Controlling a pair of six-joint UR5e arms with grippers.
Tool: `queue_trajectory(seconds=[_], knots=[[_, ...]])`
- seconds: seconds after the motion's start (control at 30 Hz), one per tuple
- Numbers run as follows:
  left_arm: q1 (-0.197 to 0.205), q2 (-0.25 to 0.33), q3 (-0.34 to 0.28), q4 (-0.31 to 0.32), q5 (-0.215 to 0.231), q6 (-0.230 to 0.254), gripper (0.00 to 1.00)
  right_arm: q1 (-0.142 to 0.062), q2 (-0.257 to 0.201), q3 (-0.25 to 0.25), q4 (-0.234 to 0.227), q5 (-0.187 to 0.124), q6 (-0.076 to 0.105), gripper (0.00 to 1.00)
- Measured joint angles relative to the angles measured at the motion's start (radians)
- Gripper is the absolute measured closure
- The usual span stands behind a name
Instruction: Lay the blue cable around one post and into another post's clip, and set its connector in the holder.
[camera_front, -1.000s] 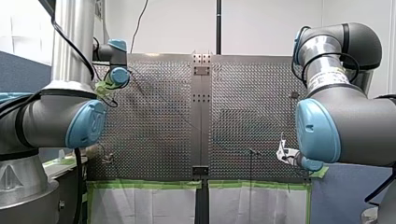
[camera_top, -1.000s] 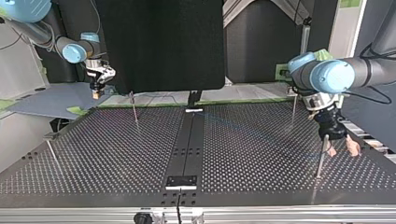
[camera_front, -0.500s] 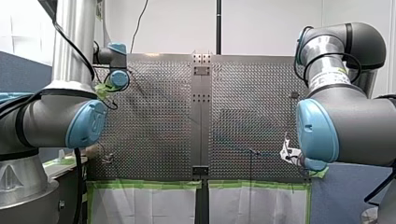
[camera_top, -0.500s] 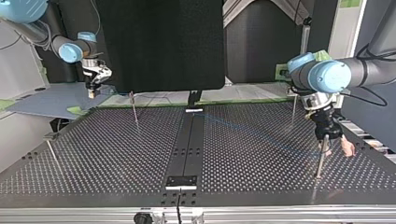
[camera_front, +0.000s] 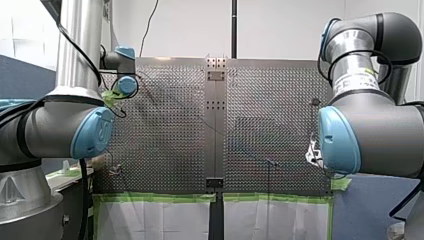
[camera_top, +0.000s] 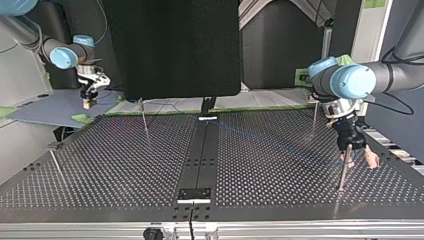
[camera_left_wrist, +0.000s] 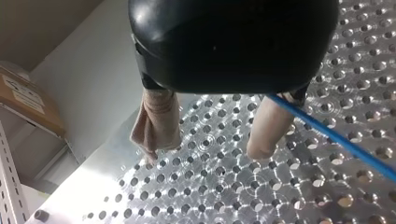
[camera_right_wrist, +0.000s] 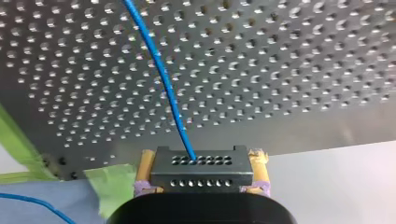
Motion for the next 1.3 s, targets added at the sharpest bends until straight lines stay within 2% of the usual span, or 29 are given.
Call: queue_trajectory(seconds=[0.17,0.37,0.57,0.73,0.87,0.93,1.1,1.3], knots=[[0.000,0.000,0.000,0.002,0.004,0.001,0.00,0.001,-0.040,0.000,0.010,-0.004,0.005,1.00],[0.001,0.000,0.000,0.003,0.006,0.003,0.00,0.010,-0.089,0.000,0.045,-0.003,0.022,1.00],[-0.001,0.000,0.000,0.003,0.006,0.004,0.00,0.019,-0.141,-0.003,0.096,-0.006,0.023,1.00],[-0.004,0.000,0.000,0.003,0.007,0.002,0.00,0.030,-0.182,-0.028,0.137,-0.007,0.020,1.00],[-0.005,0.000,0.000,0.003,0.010,0.001,0.00,0.036,-0.212,-0.055,0.167,-0.008,0.000,1.00],[-0.006,0.000,0.000,0.003,0.011,0.001,0.00,0.040,-0.229,-0.065,0.184,-0.009,-0.015,1.00],[-0.008,0.000,0.000,0.003,0.011,0.001,0.00,0.052,-0.271,-0.071,0.226,-0.008,-0.055,1.00],[-0.010,0.000,0.000,0.003,0.012,0.001,0.00,0.065,-0.323,-0.073,0.278,-0.009,-0.093,1.00]])
